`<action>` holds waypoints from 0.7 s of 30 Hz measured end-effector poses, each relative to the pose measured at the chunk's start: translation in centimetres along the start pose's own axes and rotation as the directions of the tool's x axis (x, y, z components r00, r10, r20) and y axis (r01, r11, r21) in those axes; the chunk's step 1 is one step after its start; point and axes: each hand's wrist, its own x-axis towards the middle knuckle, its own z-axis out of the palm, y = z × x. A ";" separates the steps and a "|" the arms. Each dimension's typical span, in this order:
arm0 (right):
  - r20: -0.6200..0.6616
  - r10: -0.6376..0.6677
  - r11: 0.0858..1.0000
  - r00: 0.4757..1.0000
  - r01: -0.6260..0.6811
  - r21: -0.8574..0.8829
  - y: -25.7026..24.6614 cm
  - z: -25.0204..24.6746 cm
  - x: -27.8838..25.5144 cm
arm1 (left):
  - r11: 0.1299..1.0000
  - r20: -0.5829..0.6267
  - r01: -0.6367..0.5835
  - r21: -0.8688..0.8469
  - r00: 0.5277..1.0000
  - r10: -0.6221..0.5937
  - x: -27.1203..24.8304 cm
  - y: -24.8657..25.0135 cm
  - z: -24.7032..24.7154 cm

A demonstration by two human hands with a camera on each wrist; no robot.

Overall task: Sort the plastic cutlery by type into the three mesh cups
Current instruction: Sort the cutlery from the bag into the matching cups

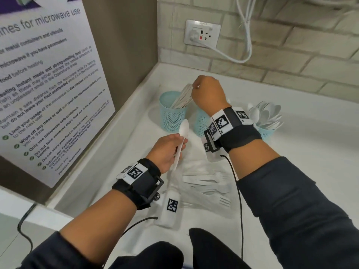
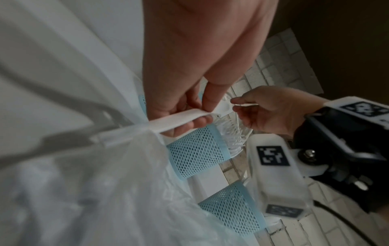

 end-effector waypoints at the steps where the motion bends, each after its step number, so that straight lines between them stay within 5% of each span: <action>1: 0.001 0.025 1.000 1.000 -0.025 -0.013 0.1 -0.7 -0.3 | 1.000 -0.006 -0.001 -0.013 1.000 0.001 -0.1 0.0 0.2; 7: 0.146 0.069 0.988 0.987 -0.048 -0.144 0.8 -2.3 -3.7 | 0.998 0.055 -0.070 0.002 0.996 0.070 -0.3 0.7 2.1; 12: 0.409 0.091 0.992 0.908 -0.119 0.043 2.3 -2.6 -6.1 | 0.992 0.074 -0.121 0.022 0.990 0.119 -0.4 1.0 4.2; 17: 0.184 0.220 0.915 0.958 -0.268 0.302 5.1 -3.8 -6.6 | 0.987 0.157 -0.123 0.100 0.982 0.107 -0.7 0.3 5.5; 21: -0.219 0.290 0.938 0.932 -0.231 0.259 7.5 -6.8 -6.2 | 0.958 0.268 -0.101 0.267 0.963 0.026 -1.0 -0.2 5.8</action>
